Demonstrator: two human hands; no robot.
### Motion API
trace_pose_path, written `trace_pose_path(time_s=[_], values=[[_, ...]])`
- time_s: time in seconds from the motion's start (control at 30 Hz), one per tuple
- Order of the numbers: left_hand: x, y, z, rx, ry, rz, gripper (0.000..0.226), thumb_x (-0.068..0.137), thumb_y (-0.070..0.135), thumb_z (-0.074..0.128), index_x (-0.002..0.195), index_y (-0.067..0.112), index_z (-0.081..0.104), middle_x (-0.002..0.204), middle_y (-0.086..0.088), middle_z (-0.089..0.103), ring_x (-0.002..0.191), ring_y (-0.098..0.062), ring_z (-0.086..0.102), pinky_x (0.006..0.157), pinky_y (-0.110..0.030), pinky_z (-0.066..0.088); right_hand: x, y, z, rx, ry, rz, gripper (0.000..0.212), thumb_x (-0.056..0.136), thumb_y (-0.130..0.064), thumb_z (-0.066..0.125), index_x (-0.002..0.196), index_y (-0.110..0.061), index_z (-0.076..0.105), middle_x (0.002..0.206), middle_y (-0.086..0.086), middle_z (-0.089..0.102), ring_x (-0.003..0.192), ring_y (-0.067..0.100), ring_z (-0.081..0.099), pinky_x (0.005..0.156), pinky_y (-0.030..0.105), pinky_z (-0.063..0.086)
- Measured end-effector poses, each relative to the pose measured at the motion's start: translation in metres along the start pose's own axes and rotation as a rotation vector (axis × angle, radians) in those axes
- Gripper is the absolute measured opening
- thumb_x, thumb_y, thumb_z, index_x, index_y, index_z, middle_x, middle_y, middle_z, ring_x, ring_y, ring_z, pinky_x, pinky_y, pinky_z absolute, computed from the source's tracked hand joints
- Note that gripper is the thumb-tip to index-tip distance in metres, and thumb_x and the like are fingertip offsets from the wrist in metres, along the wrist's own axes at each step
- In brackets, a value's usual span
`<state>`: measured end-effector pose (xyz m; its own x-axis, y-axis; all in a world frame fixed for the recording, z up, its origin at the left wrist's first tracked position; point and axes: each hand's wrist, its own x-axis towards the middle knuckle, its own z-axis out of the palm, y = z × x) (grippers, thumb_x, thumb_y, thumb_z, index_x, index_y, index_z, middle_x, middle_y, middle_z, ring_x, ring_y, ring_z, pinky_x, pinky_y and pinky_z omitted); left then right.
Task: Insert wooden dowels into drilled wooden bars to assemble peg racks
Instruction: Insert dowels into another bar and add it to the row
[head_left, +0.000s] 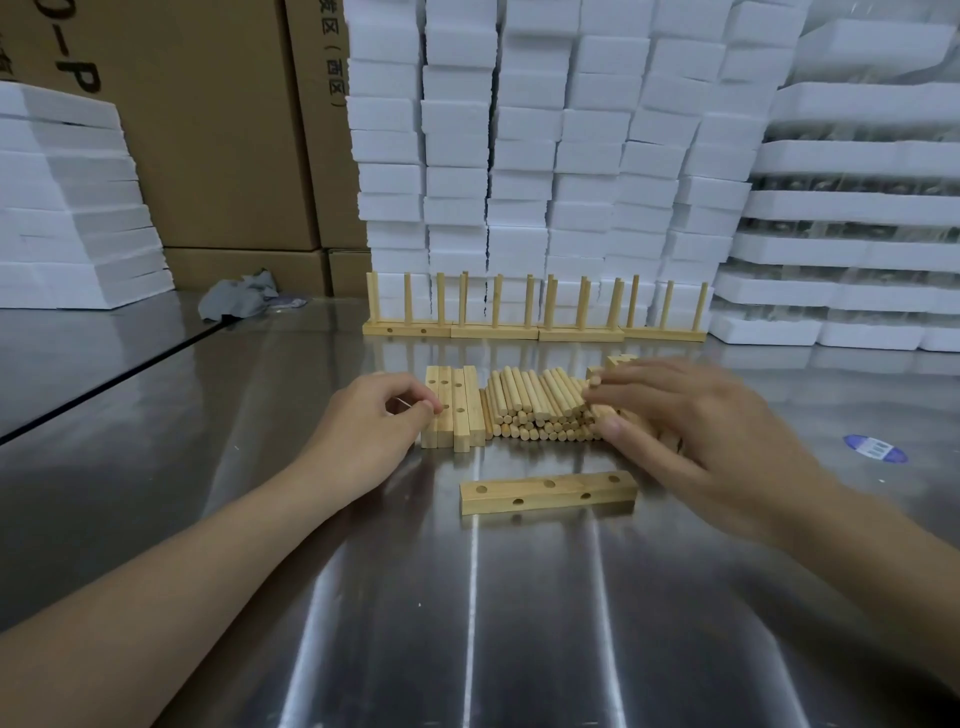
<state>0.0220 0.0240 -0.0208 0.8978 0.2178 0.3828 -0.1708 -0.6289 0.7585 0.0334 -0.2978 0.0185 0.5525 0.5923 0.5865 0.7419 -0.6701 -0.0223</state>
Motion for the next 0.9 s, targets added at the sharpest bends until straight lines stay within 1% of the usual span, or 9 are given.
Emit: trace_pose_path(time_s=[0.13, 0.2, 0.27, 0.37, 0.43, 0.5, 0.6, 0.73, 0.9], values=[[0.0, -0.001, 0.0, -0.006, -0.006, 0.017, 0.027, 0.099, 0.022, 0.067, 0.084, 0.042, 0.078, 0.09, 0.017, 0.075, 0.087, -0.002, 0.067, 0.075, -0.031, 0.053, 0.0, -0.002, -0.005, 0.623, 0.281, 0.223, 0.032, 0.104, -0.044, 0.052, 0.121, -0.037, 0.077, 0.121, -0.019, 0.075, 0.118, 0.002, 0.067, 0.095, 0.029, 0.051], [0.0, -0.001, 0.0, -0.004, -0.01, 0.023, 0.028, 0.099, 0.022, 0.067, 0.083, 0.042, 0.078, 0.091, 0.021, 0.073, 0.089, 0.002, 0.065, 0.075, -0.028, 0.05, 0.003, 0.0, -0.003, 1.016, 0.275, 0.397, 0.028, 0.1, -0.022, 0.06, 0.117, -0.032, 0.081, 0.115, -0.005, 0.079, 0.113, 0.013, 0.072, 0.085, 0.03, 0.056], [0.0, -0.001, 0.001, -0.009, -0.005, 0.022, 0.027, 0.1, 0.022, 0.067, 0.083, 0.039, 0.079, 0.092, 0.021, 0.073, 0.09, 0.003, 0.064, 0.076, -0.028, 0.05, 0.003, 0.0, 0.002, 1.169, 0.232, 0.525, 0.033, 0.095, -0.004, 0.069, 0.113, -0.029, 0.082, 0.11, 0.002, 0.08, 0.11, 0.018, 0.074, 0.08, 0.025, 0.06], [-0.001, 0.001, 0.001, -0.002, -0.004, 0.028, 0.026, 0.1, 0.022, 0.067, 0.083, 0.037, 0.079, 0.094, 0.019, 0.073, 0.091, 0.004, 0.064, 0.075, -0.026, 0.049, 0.002, -0.003, 0.01, 1.129, 0.175, 0.59, 0.021, 0.084, -0.025, 0.084, 0.105, -0.03, 0.083, 0.101, 0.001, 0.081, 0.094, 0.014, 0.076, 0.081, 0.027, 0.058], [-0.002, 0.002, 0.001, 0.01, -0.006, 0.031, 0.026, 0.101, 0.022, 0.066, 0.084, 0.037, 0.078, 0.095, 0.016, 0.074, 0.091, 0.001, 0.065, 0.075, -0.026, 0.051, 0.0, -0.003, 0.013, 1.048, 0.093, 0.57, 0.032, 0.081, -0.046, 0.085, 0.099, -0.02, 0.082, 0.082, -0.003, 0.073, 0.074, 0.013, 0.065, 0.073, 0.029, 0.05], [-0.003, 0.005, 0.0, 0.012, -0.01, 0.027, 0.025, 0.101, 0.022, 0.066, 0.085, 0.037, 0.078, 0.096, 0.014, 0.075, 0.091, -0.005, 0.067, 0.079, -0.03, 0.055, 0.0, -0.006, 0.014, 1.02, -0.025, 0.516, 0.04, 0.084, -0.055, 0.083, 0.089, -0.016, 0.08, 0.07, 0.001, 0.059, 0.065, 0.016, 0.05, 0.063, 0.029, 0.039], [-0.009, 0.014, -0.002, 0.015, -0.008, 0.077, 0.022, 0.101, 0.022, 0.067, 0.089, 0.037, 0.077, 0.097, 0.014, 0.074, 0.093, -0.003, 0.067, 0.084, -0.032, 0.056, 0.001, -0.015, 0.012, 1.016, -0.164, 0.449, 0.043, 0.083, -0.056, 0.079, 0.079, -0.013, 0.074, 0.066, 0.003, 0.051, 0.062, 0.015, 0.044, 0.058, 0.023, 0.038], [-0.026, 0.041, 0.002, -0.096, -0.056, 0.223, 0.013, 0.1, 0.028, 0.071, 0.104, 0.037, 0.079, 0.099, 0.021, 0.076, 0.099, 0.001, 0.068, 0.077, -0.012, 0.049, -0.001, -0.023, 0.011, 1.039, -0.285, 0.355, 0.039, 0.084, -0.054, 0.079, 0.081, -0.015, 0.077, 0.067, -0.005, 0.06, 0.061, 0.006, 0.053, 0.059, 0.012, 0.042], [-0.046, 0.07, 0.011, -0.415, -0.235, 0.201, 0.026, 0.09, 0.04, 0.075, 0.111, 0.028, 0.084, 0.106, 0.009, 0.081, 0.101, -0.011, 0.075, 0.087, -0.028, 0.06, -0.002, -0.031, 0.015, 1.075, -0.343, 0.301, 0.031, 0.083, -0.048, 0.083, 0.087, -0.018, 0.08, 0.074, 0.001, 0.06, 0.072, 0.013, 0.054, 0.068, 0.018, 0.045]])
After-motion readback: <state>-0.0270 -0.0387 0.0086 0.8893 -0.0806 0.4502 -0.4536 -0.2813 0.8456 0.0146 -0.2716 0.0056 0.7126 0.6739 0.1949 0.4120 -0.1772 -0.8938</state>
